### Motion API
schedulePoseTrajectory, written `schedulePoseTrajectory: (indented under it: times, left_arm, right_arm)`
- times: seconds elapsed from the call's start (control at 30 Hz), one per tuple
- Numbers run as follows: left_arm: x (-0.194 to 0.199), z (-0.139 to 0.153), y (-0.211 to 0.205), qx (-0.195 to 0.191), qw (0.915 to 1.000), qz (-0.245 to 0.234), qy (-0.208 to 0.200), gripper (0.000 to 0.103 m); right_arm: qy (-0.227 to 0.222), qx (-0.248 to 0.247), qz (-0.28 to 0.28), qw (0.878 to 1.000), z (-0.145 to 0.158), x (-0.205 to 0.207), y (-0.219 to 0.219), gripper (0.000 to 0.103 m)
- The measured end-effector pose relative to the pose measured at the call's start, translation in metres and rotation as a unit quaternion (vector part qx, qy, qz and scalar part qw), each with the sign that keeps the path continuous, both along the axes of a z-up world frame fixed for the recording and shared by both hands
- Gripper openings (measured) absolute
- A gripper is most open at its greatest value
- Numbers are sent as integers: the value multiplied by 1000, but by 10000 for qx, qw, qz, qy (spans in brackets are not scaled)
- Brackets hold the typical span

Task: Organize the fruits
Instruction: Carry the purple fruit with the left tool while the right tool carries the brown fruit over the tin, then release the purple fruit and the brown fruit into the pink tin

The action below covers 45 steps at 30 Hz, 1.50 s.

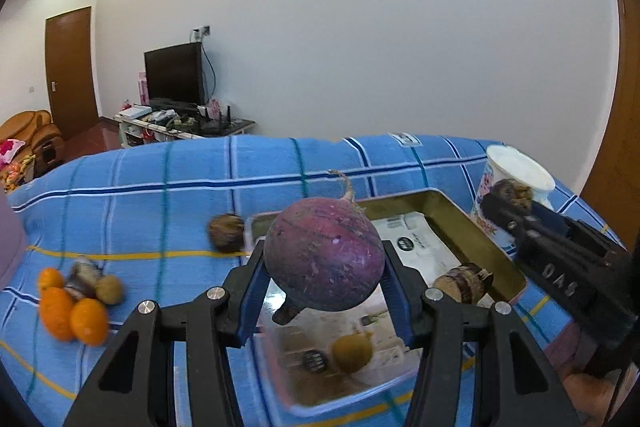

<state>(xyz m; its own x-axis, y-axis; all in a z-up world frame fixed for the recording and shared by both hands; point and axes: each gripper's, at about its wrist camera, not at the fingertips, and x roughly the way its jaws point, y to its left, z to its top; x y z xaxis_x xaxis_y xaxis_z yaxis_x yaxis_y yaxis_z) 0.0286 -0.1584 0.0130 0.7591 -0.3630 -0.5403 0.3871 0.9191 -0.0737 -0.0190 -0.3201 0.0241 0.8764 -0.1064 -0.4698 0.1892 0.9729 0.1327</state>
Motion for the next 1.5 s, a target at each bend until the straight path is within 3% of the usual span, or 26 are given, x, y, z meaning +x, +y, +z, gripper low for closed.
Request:
schedulePoseTrajectory:
  times: [0.37,0.9,1.13,1.17,1.2,1.23,1.3,1.5]
  left_arm:
    - [17,-20,-25,293,9990,-26,339,54]
    - [26,-29,-30,476,9971,74,590,55]
    - [24,-31,-34,541,9969,95,571,55]
    - [23,-31,-34,537,9970,89,555,59]
    - [22,-31,-34,531,9971,89,545,62]
    - [22,-30,-34,518,9972,86,529,71]
    - [19,-29,-34,450,9976,-6,521,77]
    - [13,-27,-29,171,9980,-140,598,80]
  right_arm:
    - [588,101,226,9980,-20,25,-2,47]
    - [584,-187,397,9973,-15,28,15,47]
    - [645,103,570,9962,-17,29,10,50]
    - [633,142,593,9961,-17,29,9,53]
    - [596,187,632,9960,-17,29,9,68]
    - [556,227,664,9960,-16,27,9,78]
    - [470,320,778,9953,-15,26,11,97]
    - [95,158,669,9976,-7,14,18,103]
